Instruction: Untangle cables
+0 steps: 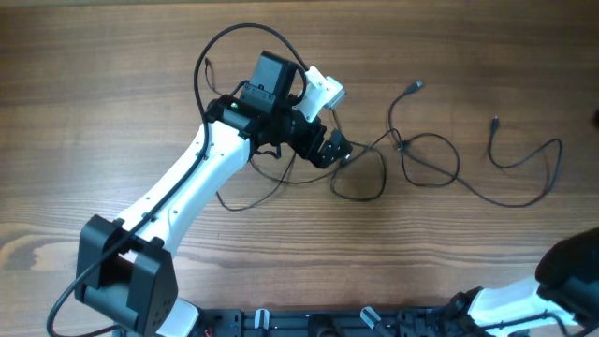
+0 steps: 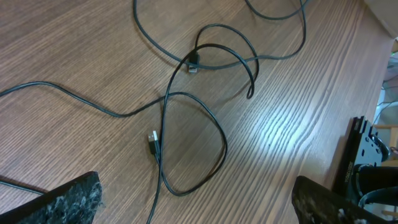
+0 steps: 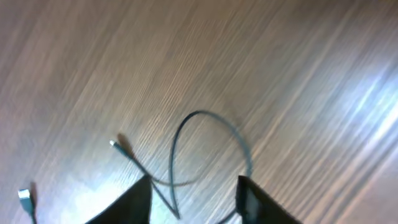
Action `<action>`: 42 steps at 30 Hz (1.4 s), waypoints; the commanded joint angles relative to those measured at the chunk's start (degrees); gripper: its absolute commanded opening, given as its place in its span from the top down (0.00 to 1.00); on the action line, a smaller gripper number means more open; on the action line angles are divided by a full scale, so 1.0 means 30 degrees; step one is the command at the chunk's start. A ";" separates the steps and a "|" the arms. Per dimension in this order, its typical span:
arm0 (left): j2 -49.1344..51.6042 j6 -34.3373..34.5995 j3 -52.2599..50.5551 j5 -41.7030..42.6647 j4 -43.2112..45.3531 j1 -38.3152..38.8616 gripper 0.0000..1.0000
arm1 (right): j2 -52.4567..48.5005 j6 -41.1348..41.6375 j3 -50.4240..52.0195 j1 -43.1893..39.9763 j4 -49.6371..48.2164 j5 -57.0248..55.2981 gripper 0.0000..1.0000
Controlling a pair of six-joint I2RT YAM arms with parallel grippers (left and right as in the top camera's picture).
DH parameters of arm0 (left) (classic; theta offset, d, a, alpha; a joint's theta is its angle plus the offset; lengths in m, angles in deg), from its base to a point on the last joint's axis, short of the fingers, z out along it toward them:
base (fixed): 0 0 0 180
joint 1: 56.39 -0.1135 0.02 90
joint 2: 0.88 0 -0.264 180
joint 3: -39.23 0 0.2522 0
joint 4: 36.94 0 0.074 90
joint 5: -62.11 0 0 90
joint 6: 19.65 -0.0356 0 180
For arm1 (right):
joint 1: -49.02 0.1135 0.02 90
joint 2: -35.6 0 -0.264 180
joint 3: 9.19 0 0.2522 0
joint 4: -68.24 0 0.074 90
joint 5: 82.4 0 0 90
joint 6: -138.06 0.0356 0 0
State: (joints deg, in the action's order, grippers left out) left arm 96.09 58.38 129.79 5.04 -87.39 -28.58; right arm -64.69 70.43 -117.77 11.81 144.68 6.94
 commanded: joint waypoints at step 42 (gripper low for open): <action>0.0255 -0.0444 -0.0022 0.0590 -0.0007 0.0138 0.00 | -0.0510 0.6994 1.1868 0.3759 -0.6040 -0.7468 0.17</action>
State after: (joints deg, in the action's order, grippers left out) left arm 96.09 58.36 129.79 5.91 -87.37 -28.58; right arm -65.52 88.83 -84.59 23.22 127.45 -13.06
